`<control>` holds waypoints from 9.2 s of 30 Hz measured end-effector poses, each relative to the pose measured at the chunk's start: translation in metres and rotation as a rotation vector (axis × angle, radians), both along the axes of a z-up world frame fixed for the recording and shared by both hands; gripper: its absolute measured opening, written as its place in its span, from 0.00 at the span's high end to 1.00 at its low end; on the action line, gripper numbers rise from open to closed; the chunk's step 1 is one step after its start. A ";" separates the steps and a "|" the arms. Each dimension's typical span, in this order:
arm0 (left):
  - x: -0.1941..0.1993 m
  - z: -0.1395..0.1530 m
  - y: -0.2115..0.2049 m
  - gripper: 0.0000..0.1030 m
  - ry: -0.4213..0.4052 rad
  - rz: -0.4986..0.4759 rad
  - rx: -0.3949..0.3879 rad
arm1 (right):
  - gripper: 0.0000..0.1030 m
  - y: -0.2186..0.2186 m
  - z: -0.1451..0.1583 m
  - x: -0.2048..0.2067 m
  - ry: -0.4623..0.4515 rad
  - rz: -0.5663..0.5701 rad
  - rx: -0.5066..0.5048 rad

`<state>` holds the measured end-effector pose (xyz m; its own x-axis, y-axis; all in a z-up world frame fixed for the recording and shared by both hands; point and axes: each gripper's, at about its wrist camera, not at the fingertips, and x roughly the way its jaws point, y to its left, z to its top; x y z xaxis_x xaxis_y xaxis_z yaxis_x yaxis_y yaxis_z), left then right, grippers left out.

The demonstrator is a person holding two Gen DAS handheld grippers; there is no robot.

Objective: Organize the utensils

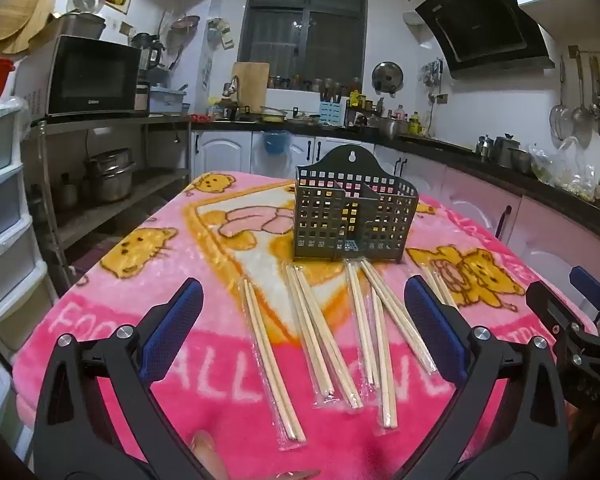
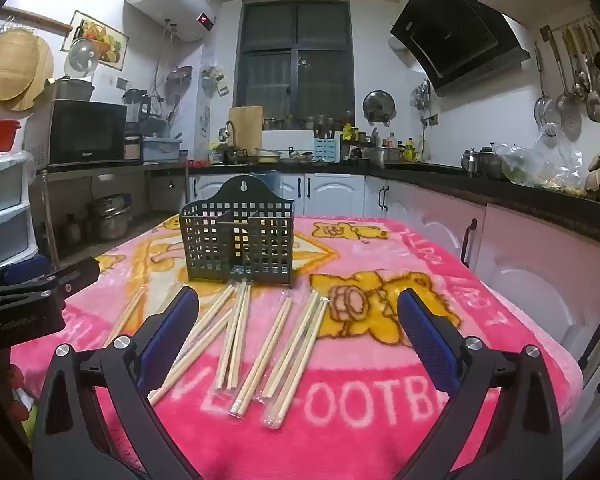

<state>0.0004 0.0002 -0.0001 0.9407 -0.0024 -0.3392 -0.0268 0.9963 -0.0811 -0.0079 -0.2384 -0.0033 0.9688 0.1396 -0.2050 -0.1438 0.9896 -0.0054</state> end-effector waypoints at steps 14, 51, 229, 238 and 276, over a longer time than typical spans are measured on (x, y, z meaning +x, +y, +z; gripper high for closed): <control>0.000 0.000 0.000 0.10 -0.004 -0.004 0.000 | 0.06 0.001 0.001 0.002 0.004 -0.004 -0.003; 0.003 0.001 -0.002 0.10 -0.006 -0.001 -0.006 | 0.06 -0.002 0.007 -0.001 -0.003 -0.007 -0.001; 0.195 0.152 0.014 0.98 0.130 -0.376 -0.150 | 0.94 0.017 0.139 0.204 0.231 0.422 0.137; 0.209 0.182 0.017 0.98 0.061 -0.357 -0.147 | 0.94 0.006 0.175 0.220 0.122 0.385 0.167; 0.255 0.148 0.032 0.98 0.026 -0.248 -0.154 | 0.94 0.009 0.134 0.288 0.026 0.232 0.245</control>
